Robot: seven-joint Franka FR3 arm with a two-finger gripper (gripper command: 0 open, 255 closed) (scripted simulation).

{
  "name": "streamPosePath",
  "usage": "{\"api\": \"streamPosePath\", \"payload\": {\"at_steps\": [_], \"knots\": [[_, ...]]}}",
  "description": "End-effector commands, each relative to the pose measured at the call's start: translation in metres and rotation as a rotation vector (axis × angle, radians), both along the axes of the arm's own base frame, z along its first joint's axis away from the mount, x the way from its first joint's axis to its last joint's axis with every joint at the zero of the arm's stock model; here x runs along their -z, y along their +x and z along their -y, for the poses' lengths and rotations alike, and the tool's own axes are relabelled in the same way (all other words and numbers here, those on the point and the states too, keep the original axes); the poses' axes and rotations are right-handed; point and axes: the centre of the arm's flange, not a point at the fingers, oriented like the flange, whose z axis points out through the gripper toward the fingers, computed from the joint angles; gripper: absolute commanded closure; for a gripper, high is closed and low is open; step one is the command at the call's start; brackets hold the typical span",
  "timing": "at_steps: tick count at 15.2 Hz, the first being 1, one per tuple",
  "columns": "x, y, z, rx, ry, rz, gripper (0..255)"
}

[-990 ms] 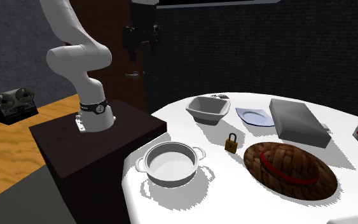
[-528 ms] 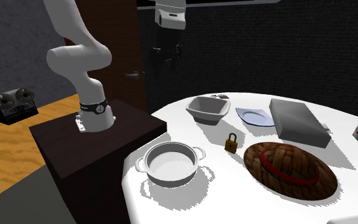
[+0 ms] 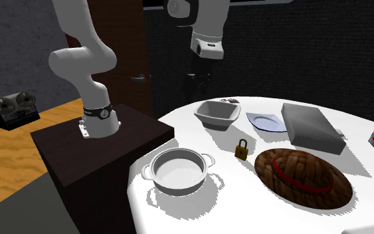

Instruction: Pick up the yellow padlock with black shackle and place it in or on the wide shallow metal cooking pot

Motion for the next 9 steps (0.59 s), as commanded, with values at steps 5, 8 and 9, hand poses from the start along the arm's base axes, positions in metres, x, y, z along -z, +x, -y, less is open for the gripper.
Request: {"api": "streamPosePath", "payload": {"at_steps": [5, 8, 9], "knots": [[0.051, 0.049, -0.041, 0.020, -0.004, -0.007, 0], [0.076, 0.074, -0.060, 0.030, -0.007, -0.010, 0], [0.084, 0.082, -0.066, 0.033, -0.008, -0.012, 0]]}}
